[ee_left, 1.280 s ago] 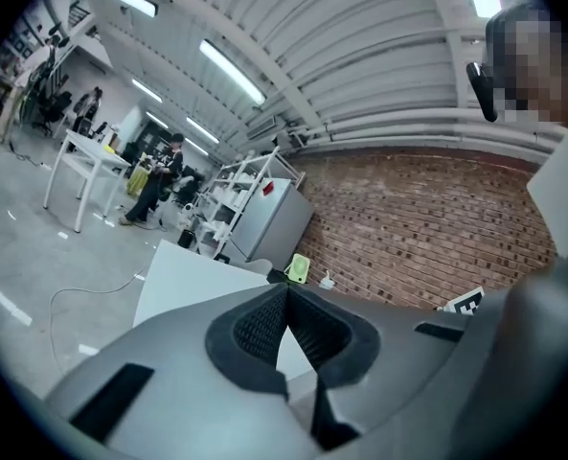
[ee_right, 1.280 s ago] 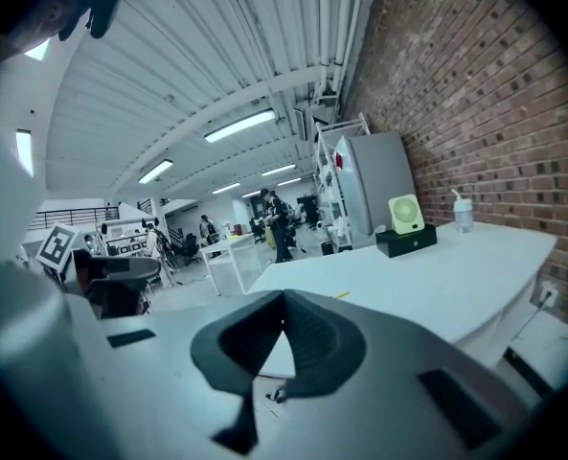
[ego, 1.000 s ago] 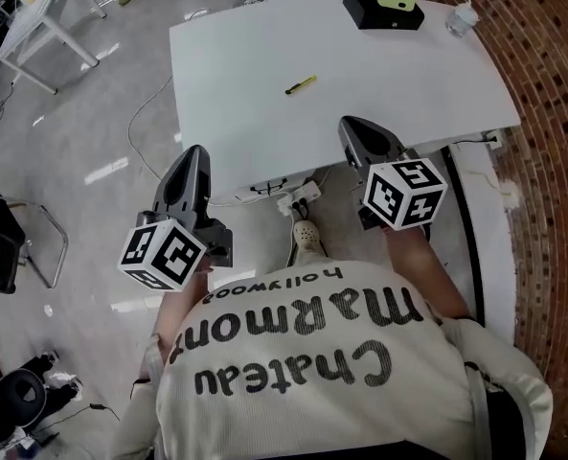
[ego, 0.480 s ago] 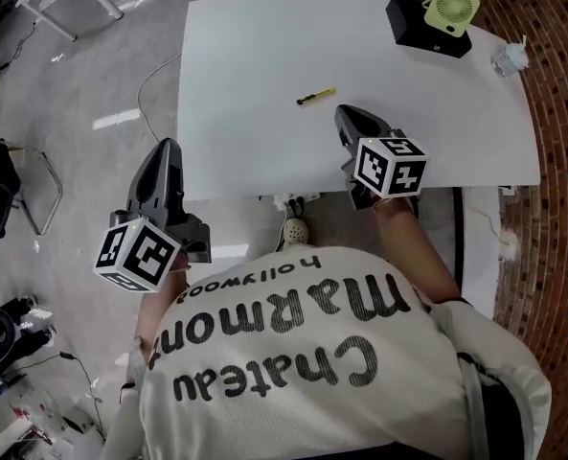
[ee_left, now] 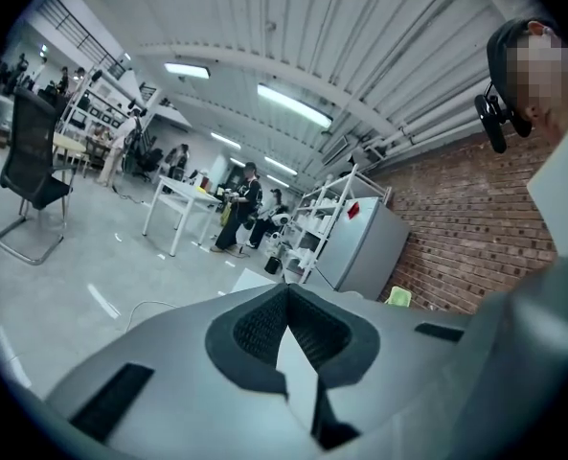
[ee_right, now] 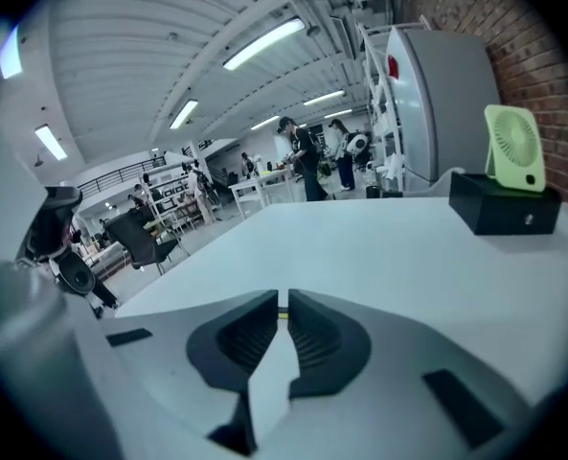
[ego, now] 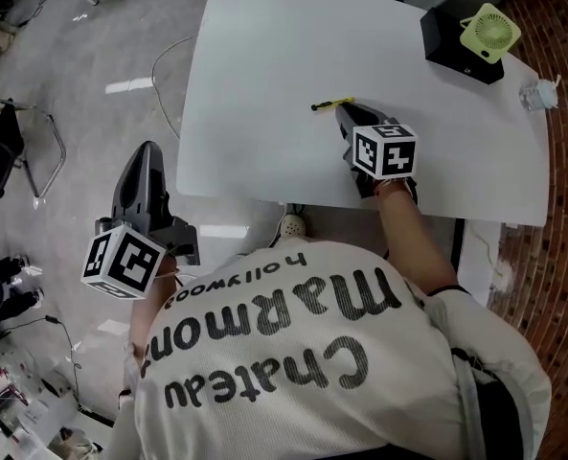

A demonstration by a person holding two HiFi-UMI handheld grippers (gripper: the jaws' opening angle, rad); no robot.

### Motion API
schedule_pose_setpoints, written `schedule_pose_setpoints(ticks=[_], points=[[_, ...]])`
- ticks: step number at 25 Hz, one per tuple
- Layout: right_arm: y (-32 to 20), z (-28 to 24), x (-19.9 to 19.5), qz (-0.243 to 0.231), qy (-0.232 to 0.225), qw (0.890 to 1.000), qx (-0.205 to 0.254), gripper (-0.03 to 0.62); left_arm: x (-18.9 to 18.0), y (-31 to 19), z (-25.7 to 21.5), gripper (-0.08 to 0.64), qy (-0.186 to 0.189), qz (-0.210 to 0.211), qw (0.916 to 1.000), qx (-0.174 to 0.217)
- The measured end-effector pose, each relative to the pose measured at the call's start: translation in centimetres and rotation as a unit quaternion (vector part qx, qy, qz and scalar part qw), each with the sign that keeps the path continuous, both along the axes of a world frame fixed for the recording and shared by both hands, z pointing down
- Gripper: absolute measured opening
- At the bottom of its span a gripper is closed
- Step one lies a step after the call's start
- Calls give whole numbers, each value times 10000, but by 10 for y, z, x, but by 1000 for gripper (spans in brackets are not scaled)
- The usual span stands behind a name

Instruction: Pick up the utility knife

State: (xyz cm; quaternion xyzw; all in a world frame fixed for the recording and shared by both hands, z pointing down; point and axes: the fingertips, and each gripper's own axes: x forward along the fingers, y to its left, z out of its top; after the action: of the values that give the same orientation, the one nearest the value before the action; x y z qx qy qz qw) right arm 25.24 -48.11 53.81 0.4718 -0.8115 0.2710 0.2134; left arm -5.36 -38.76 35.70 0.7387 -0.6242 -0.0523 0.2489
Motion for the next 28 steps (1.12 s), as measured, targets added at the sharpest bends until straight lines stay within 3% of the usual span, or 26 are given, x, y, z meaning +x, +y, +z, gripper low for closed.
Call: schedule_pose_setpoints(ticks=[7, 11, 15, 22, 28], points=[[-9, 16, -11, -1072, 567, 9925, -131, 70, -13, 1, 1, 0, 2, -326, 9995, -8], [-7, 24, -20, -1994, 1026, 9743, -232, 80, -16, 0, 2, 0, 29, -423, 9991, -25], [-8, 27, -25, -2587, 1539, 9535, -151, 95, -17, -1, 2, 0, 38, -483, 9988, -26], [-9, 35, -34, -3280, 1986, 9235, -95, 122, -18, 1, 5, 0, 77, -553, 9984, -64], [-16, 46, -38, -3387, 2086, 9173, -187, 124, -23, 3, 7, 0, 61, -598, 9981, -107]])
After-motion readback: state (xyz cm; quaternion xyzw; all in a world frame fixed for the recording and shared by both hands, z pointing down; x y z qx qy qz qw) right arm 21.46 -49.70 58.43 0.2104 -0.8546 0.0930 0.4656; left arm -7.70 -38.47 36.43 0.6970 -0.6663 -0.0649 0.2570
